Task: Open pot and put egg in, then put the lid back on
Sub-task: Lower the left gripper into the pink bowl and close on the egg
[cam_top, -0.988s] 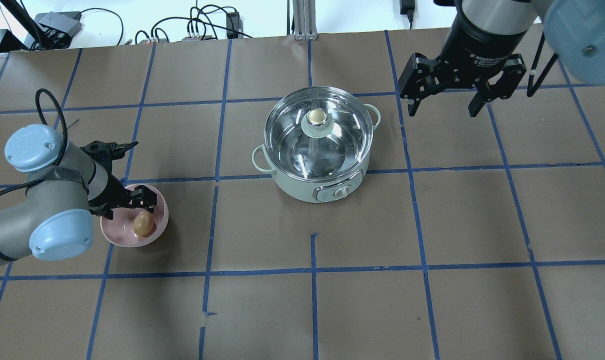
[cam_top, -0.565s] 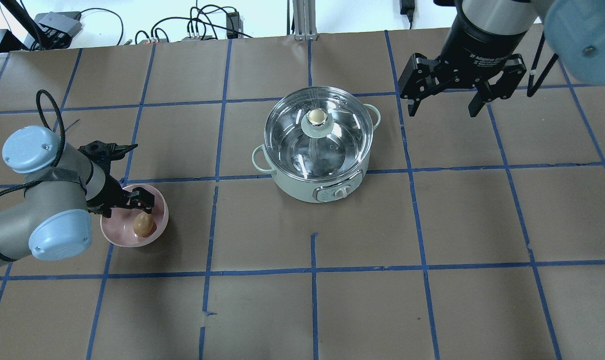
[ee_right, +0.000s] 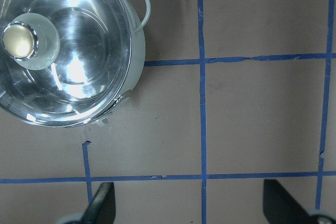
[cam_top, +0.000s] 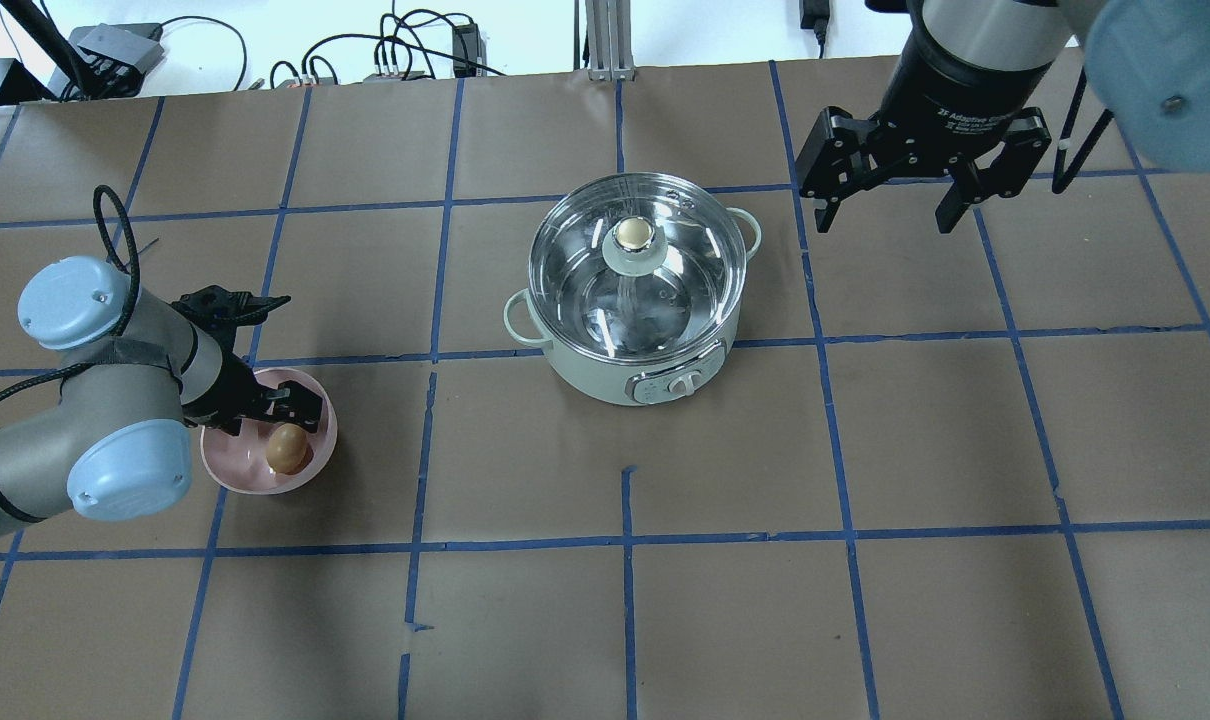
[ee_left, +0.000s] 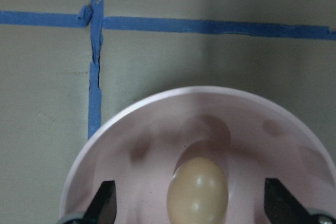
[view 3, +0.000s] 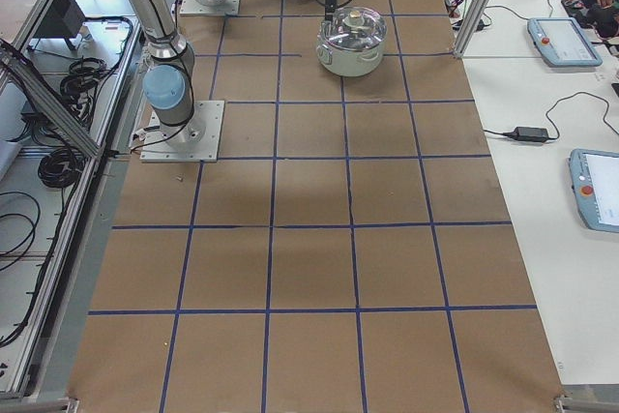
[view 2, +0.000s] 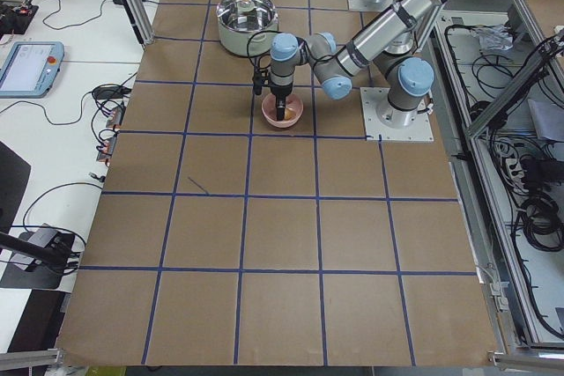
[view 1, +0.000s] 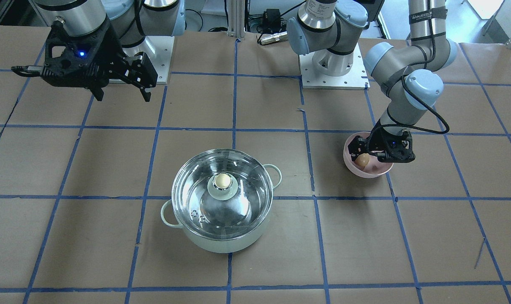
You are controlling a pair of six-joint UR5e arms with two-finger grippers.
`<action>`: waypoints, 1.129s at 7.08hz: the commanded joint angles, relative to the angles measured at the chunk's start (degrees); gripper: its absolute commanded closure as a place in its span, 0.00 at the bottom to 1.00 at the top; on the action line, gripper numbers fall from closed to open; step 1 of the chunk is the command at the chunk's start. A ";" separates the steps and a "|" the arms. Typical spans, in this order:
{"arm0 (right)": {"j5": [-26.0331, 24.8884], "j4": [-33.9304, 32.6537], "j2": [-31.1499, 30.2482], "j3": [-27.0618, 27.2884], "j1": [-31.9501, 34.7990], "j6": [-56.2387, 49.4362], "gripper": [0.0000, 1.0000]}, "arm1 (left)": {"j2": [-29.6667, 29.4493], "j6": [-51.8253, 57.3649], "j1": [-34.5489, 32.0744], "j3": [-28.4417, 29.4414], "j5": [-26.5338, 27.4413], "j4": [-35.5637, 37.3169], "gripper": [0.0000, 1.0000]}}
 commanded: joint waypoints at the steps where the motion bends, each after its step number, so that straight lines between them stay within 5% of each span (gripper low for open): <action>1: 0.11 -0.10 0.01 0.02 -0.01 -0.04 0.00 | -0.31 0.77 -0.05 -0.24 0.22 0.00 0.02; 8: -0.33 -3.00 0.27 -0.16 -0.28 -0.75 0.00 | -2.14 0.33 -0.23 0.72 0.49 -0.35 0.01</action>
